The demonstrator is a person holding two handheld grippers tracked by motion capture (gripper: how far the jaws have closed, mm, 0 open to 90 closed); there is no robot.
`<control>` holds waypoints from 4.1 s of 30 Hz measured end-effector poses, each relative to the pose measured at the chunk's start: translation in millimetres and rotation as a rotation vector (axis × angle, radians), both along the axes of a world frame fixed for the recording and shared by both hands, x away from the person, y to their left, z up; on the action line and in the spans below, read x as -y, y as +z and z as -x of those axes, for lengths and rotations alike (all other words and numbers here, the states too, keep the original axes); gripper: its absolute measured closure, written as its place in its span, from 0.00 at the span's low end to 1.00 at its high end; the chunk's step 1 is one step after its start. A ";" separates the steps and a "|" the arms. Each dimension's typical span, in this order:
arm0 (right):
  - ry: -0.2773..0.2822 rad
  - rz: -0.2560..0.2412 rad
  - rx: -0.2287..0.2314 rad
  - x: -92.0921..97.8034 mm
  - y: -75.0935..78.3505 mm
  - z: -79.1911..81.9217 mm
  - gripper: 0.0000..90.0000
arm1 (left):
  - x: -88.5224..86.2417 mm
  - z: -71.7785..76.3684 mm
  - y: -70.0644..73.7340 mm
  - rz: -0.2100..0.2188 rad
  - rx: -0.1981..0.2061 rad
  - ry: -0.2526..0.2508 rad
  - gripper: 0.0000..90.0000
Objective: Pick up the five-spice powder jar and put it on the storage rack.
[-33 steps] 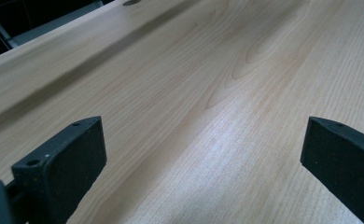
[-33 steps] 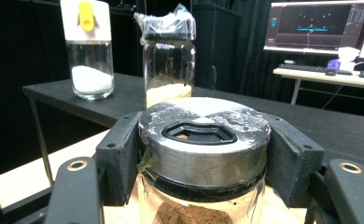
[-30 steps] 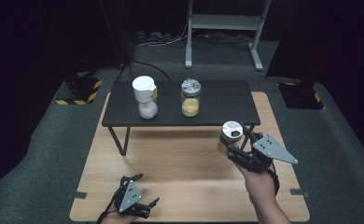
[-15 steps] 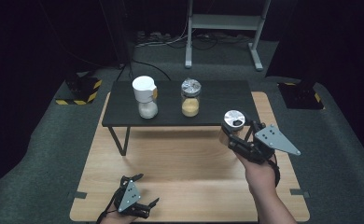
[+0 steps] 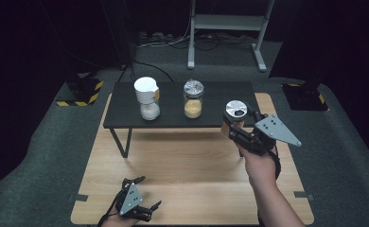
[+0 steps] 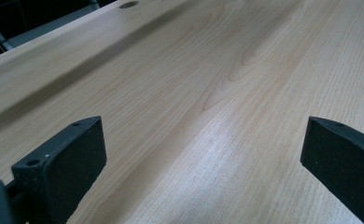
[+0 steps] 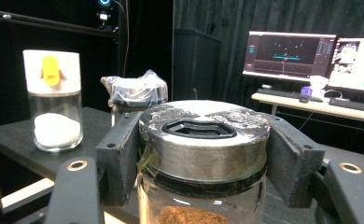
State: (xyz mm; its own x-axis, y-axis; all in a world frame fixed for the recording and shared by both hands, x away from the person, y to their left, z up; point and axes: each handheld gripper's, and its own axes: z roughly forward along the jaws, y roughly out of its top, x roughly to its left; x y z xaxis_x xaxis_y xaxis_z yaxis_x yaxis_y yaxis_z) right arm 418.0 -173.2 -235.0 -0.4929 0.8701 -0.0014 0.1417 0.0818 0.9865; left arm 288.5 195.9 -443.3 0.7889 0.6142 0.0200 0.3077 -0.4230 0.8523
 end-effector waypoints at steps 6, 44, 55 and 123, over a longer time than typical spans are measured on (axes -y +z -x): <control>-0.012 -0.005 0.004 -2.5 -0.5 -9.8 0.39 | -0.5 -0.1 -0.1 0.009 0.000 0.004 0.01; -0.060 0.005 0.013 -19.7 -5.3 -59.0 0.39 | -2.6 -0.3 -0.1 0.033 -0.001 0.011 0.01; -0.068 0.020 0.008 -23.2 -12.2 -66.7 0.38 | -3.0 -0.3 0.0 0.031 -0.001 0.006 0.01; -0.112 0.011 -0.042 -27.2 -21.7 -75.3 0.13 | -3.6 -0.3 0.0 0.038 -0.001 0.002 0.01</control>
State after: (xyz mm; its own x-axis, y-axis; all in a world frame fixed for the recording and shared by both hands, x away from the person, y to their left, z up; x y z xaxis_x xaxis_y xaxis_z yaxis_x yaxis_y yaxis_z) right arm 493.3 -145.9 -256.7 -0.3923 0.9198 0.0071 0.1915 0.0742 0.9787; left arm 288.8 199.5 -443.3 0.7880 0.6157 -0.0046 0.3094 -0.3895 0.8675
